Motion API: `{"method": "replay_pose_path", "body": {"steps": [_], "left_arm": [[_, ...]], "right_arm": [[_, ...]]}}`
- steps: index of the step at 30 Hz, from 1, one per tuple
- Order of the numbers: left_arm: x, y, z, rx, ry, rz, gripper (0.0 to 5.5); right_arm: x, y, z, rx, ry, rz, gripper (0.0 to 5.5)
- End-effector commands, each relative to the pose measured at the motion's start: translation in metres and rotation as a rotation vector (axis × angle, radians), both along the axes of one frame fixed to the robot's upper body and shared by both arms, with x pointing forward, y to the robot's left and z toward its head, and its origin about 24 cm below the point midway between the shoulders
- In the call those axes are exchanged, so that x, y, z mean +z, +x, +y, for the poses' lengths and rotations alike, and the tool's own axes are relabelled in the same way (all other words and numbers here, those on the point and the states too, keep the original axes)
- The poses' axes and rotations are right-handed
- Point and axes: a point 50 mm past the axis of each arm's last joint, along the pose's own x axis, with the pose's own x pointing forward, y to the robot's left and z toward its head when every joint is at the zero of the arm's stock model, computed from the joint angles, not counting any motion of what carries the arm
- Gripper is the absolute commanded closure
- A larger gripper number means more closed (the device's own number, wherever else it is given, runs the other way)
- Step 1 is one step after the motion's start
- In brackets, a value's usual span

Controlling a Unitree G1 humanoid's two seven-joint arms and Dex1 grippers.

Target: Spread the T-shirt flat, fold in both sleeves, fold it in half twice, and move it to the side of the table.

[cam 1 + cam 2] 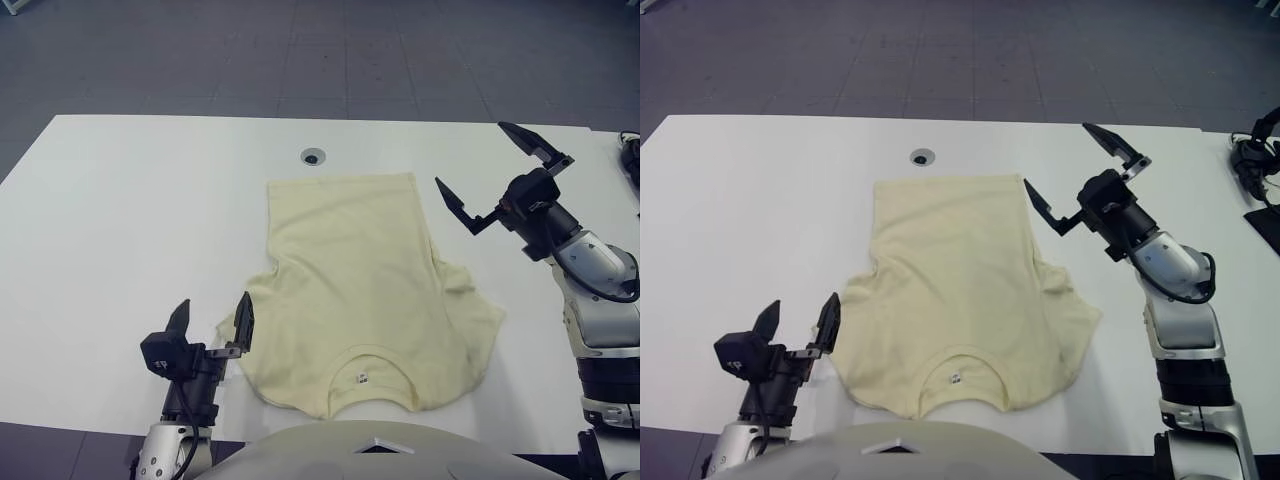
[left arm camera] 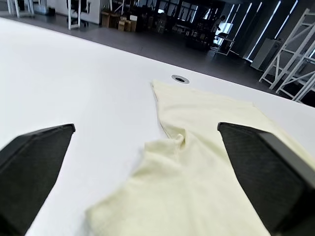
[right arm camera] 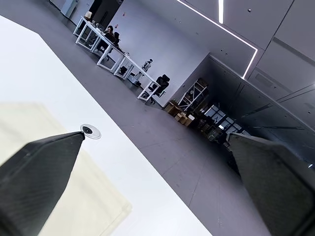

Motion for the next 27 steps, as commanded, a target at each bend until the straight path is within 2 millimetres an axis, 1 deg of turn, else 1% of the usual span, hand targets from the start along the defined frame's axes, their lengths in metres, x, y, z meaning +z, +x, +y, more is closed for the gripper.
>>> {"method": "replay_pose_path", "body": {"steps": [1,4,9,13,16,21,27], "left_arm": [[-0.021,-0.005,-0.003,0.020,-0.174,0.143,0.42],[-0.032,-0.006,-0.007,0.010,-0.220,0.220,0.93],[-0.039,0.000,-0.005,0.039,-0.272,0.249,1.75],[-0.045,-0.001,-0.003,0.077,-0.290,0.284,2.37],[-0.047,-0.002,-0.003,0.092,-0.300,0.288,2.96],[-0.046,-0.003,0.002,0.113,-0.256,0.280,3.90],[-0.047,-0.005,0.000,0.104,-0.234,0.285,4.81]], "right_arm": [[0.003,0.001,0.001,-0.006,-0.011,-0.013,0.10],[0.002,0.002,0.001,0.001,-0.012,-0.009,0.10],[0.003,0.001,-0.002,-0.001,-0.016,-0.009,0.10],[0.002,0.001,-0.003,-0.001,-0.019,-0.008,0.10],[0.001,0.002,-0.004,-0.003,-0.020,-0.007,0.10],[-0.001,0.002,-0.003,-0.001,-0.023,-0.004,0.10],[-0.001,0.004,-0.001,0.005,-0.027,-0.008,0.10]]}}
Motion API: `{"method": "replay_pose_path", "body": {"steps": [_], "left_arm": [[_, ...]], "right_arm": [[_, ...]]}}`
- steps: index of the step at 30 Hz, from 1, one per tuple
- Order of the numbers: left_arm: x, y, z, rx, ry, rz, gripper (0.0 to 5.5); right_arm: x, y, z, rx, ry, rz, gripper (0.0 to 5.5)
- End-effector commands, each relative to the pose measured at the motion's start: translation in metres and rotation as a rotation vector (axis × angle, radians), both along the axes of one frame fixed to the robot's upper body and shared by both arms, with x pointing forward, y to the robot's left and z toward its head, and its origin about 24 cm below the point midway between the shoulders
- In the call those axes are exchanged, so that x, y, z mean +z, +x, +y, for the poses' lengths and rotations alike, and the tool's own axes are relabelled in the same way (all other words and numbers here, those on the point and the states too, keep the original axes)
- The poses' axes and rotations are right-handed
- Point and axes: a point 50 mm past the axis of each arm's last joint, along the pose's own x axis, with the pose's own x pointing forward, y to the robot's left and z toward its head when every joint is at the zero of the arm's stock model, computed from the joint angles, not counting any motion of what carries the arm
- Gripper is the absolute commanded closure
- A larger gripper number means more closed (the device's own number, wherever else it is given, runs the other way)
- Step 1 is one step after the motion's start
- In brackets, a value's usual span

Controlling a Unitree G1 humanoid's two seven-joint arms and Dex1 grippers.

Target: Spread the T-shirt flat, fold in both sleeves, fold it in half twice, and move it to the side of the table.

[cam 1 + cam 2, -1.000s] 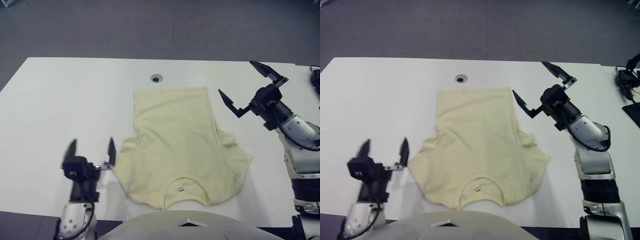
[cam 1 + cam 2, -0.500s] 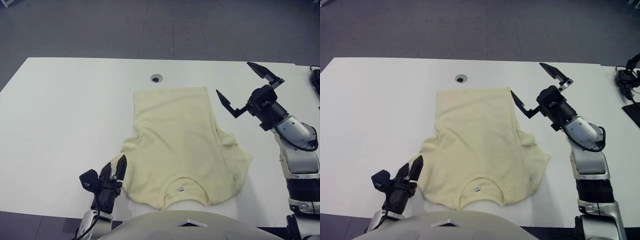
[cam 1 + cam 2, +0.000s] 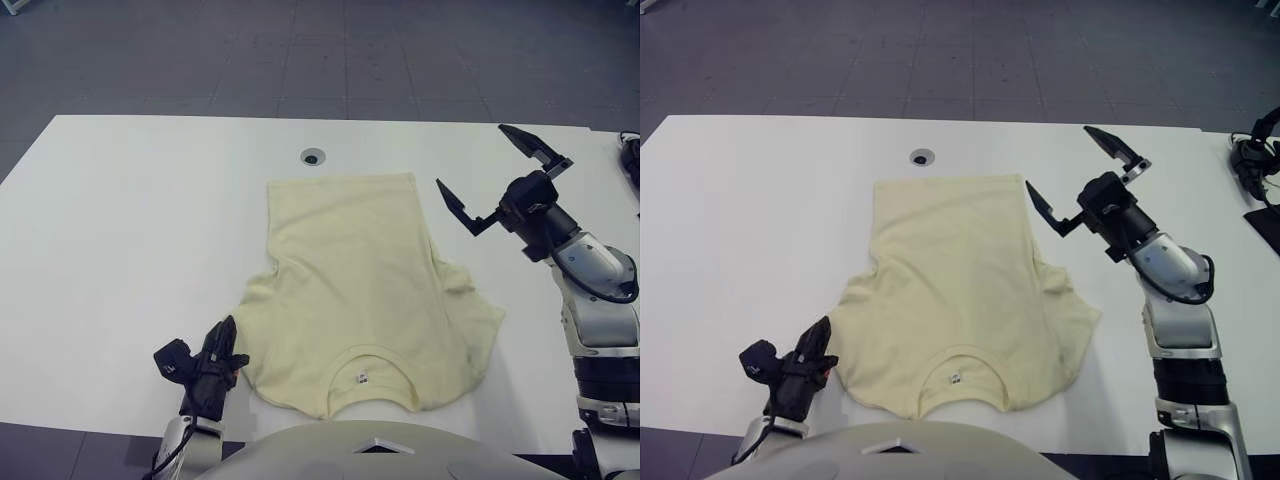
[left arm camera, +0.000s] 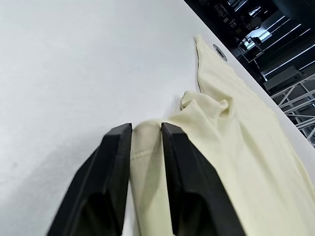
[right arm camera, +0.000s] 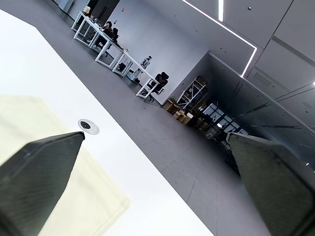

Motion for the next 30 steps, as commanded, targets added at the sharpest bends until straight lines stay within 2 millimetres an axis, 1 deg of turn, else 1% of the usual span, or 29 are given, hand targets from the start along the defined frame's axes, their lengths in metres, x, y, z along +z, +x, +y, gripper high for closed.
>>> {"method": "replay_pose_path", "body": {"steps": [1,4,13,15,19,23,26,30], "left_arm": [[-0.008,-0.007,-0.001,-0.008,0.008,0.062,5.01],[-0.008,-0.006,-0.002,-0.011,0.011,0.057,5.48],[-0.005,-0.004,0.001,-0.013,0.052,0.037,5.48],[0.000,-0.001,0.002,-0.016,0.085,0.011,5.48],[0.015,0.006,0.006,-0.032,0.191,-0.078,5.48],[0.028,0.009,0.001,-0.111,0.303,-0.152,5.48],[0.031,0.008,-0.007,-0.197,0.383,-0.181,5.48],[0.028,0.004,-0.022,-0.370,0.483,-0.209,5.48]], "right_arm": [[0.003,0.003,0.003,0.015,-0.010,-0.012,0.10],[0.003,0.003,0.004,0.015,-0.011,-0.017,0.10],[0.004,0.002,0.006,0.014,-0.011,-0.026,0.10],[0.003,0.002,0.007,0.012,-0.011,-0.027,0.10],[0.003,0.002,0.007,0.010,-0.007,-0.030,0.10],[0.003,0.002,0.008,0.010,-0.006,-0.031,0.10],[0.002,0.002,0.009,0.011,-0.005,-0.028,0.10],[0.001,0.001,0.009,0.011,-0.003,-0.024,0.10]]}}
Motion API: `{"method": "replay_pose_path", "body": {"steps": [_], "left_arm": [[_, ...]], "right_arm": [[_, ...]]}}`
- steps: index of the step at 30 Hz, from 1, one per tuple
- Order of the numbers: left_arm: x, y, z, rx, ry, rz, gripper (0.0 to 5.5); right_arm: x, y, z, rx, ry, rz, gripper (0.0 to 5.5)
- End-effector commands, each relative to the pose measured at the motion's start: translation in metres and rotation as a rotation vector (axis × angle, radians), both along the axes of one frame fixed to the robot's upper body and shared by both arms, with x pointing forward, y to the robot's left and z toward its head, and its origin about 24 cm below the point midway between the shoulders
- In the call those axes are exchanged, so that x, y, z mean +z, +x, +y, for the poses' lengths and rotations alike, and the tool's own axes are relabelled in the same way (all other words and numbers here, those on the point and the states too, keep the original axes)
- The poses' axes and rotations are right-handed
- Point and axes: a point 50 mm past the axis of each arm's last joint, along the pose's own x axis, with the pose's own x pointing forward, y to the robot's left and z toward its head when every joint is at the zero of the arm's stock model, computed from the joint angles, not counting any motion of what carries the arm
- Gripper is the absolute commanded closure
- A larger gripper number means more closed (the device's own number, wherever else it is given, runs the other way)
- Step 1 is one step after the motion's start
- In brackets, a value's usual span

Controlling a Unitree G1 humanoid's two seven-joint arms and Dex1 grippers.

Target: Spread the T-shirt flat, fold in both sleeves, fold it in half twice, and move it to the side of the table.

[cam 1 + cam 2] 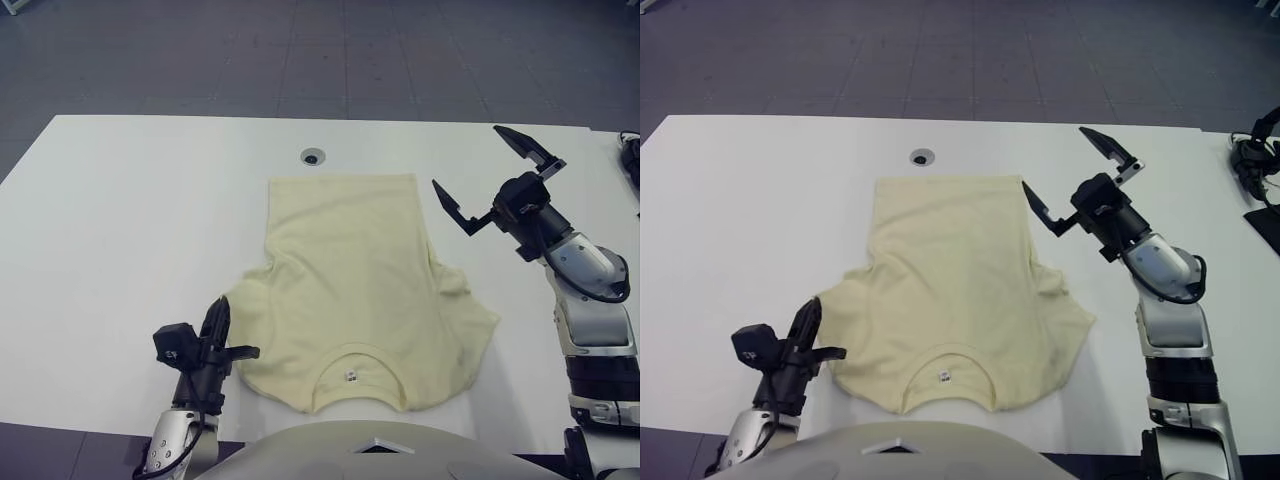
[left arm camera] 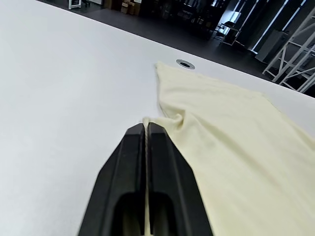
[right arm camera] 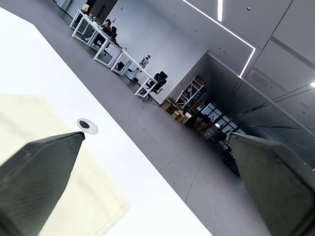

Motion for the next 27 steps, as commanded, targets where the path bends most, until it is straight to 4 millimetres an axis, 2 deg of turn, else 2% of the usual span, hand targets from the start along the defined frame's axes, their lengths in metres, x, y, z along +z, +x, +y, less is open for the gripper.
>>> {"method": "replay_pose_path", "body": {"steps": [1,10,16,27], "left_arm": [[-0.002,-0.005,-0.013,-0.150,0.117,-0.003,5.48],[-0.005,0.000,-0.038,-0.441,0.400,-0.105,5.48],[-0.022,-0.001,-0.043,-0.602,0.563,-0.064,5.48],[-0.027,-0.002,-0.048,-0.744,0.679,-0.071,5.48]], "right_arm": [[0.003,0.000,0.004,0.014,-0.001,-0.013,0.10],[-0.002,-0.001,0.004,0.011,0.007,0.000,0.10],[-0.007,-0.002,0.003,0.007,0.013,0.020,0.10],[-0.016,-0.005,-0.001,-0.014,0.029,0.046,0.10]]}}
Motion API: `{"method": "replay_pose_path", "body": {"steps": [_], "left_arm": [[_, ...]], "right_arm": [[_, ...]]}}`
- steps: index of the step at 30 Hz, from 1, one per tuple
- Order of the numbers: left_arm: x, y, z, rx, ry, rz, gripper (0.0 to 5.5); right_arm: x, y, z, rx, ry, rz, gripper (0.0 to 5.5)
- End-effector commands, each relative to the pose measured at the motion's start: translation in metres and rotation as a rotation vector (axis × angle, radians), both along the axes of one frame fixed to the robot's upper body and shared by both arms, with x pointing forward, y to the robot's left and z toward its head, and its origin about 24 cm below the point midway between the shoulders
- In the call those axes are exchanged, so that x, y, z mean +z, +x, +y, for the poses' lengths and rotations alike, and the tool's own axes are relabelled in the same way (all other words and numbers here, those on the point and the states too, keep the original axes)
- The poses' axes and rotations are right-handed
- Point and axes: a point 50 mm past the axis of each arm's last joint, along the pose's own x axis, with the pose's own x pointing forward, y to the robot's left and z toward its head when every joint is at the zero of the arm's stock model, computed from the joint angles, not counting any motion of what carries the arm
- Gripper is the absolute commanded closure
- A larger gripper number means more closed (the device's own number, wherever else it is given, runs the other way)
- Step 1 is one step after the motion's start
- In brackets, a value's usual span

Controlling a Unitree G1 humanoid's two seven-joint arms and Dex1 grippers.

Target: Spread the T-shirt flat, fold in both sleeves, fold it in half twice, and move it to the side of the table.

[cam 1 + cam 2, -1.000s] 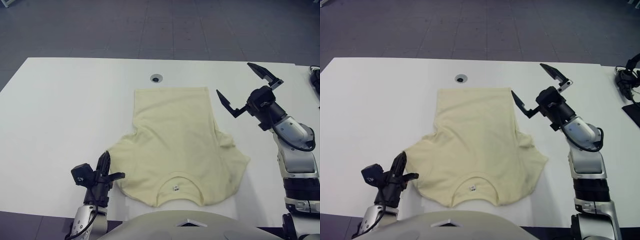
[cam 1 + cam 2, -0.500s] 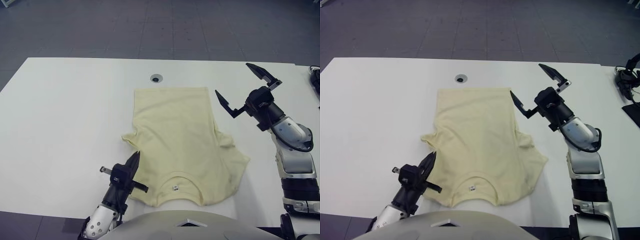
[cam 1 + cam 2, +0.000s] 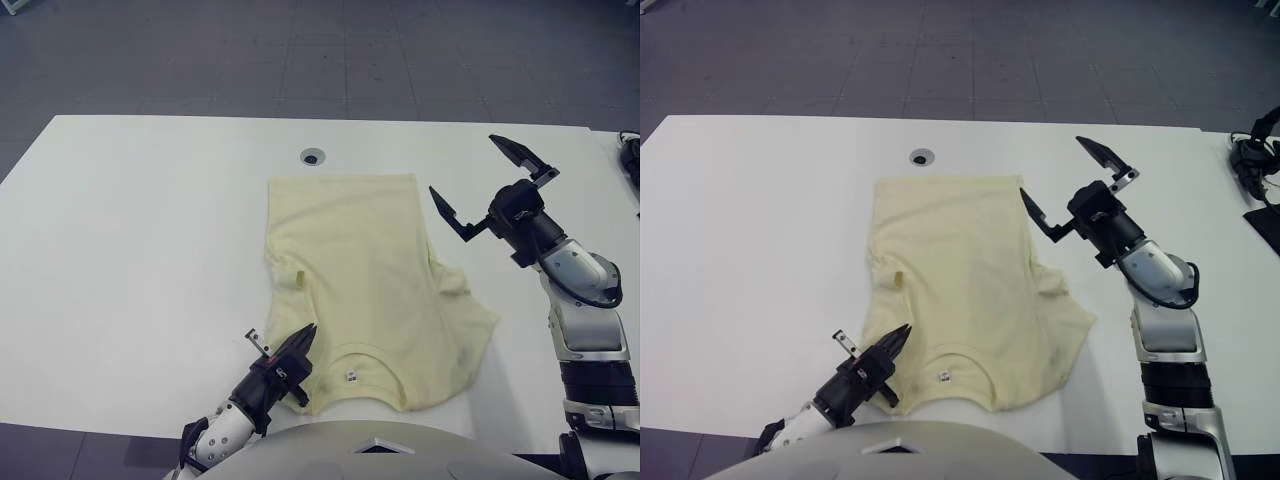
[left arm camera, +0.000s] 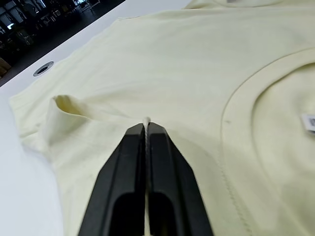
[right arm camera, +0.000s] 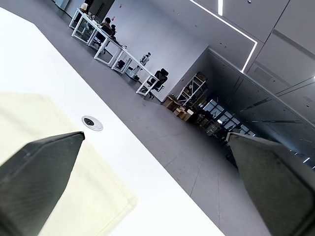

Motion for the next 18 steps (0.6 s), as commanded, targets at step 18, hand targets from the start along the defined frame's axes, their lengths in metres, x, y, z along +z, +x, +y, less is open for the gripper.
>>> {"method": "replay_pose_path", "body": {"steps": [18], "left_arm": [[0.003,-0.002,-0.002,-0.025,-0.075,0.118,4.87]], "right_arm": [[-0.026,-0.031,-0.031,0.015,0.230,0.261,0.10]]}}
